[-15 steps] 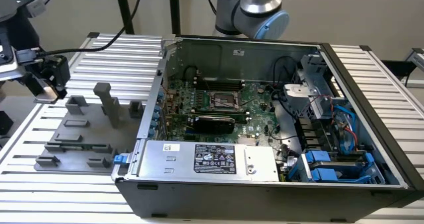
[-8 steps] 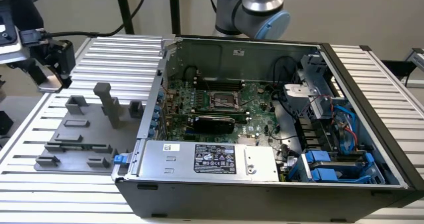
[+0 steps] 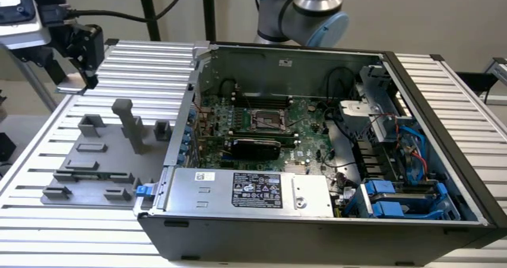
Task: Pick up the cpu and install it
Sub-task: 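Pick up the cpu and move it towards the insertion slot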
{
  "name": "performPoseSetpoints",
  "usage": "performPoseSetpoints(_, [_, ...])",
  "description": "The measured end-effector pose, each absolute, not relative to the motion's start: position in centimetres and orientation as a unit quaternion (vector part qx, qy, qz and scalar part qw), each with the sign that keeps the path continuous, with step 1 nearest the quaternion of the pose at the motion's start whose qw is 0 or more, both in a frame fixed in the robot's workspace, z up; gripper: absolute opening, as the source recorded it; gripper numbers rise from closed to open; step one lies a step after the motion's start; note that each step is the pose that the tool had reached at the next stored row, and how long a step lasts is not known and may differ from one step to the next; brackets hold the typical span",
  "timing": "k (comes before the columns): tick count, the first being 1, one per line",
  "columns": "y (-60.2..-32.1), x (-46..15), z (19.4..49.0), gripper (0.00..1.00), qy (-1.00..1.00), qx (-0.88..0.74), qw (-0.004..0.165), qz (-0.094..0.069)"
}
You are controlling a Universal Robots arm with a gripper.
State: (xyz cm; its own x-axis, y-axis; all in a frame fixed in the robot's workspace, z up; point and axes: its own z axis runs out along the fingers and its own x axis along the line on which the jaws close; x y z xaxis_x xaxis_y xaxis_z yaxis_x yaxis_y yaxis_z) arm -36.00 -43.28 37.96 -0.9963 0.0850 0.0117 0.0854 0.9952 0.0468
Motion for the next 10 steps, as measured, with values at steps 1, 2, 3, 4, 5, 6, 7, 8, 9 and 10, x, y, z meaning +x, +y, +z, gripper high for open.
performPoseSetpoints(1, [-43.3,-35.5,38.4,0.55,-0.999,-0.043,0.005,-0.024])
performPoseSetpoints(2, [-43.3,-35.1,38.7,0.55,-0.999,-0.043,0.006,-0.024])
performPoseSetpoints(3, [-43.3,-34.7,39.1,0.55,-0.999,-0.043,0.007,-0.024])
performPoseSetpoints(4, [-43.3,-34.2,39.4,0.55,-0.999,-0.043,0.007,-0.024])
performPoseSetpoints(5, [-43.3,-33.7,39.7,0.55,-0.999,-0.043,0.008,-0.024])
performPoseSetpoints(6, [-43.3,-33.3,40.1,0.55,-0.999,-0.043,0.008,-0.024])
performPoseSetpoints(7, [-43.3,-32.8,40.3,0.55,-0.999,-0.043,0.009,-0.024])
performPoseSetpoints(8, [-43.3,-32.4,40.6,0.55,-0.999,-0.043,0.009,-0.023])
performPoseSetpoints(9, [-43.3,-31.9,40.7,0.55,-0.999,-0.043,0.01,-0.023])
performPoseSetpoints(10, [-43.3,-31.4,40.9,0.55,-0.999,-0.043,0.01,-0.023])
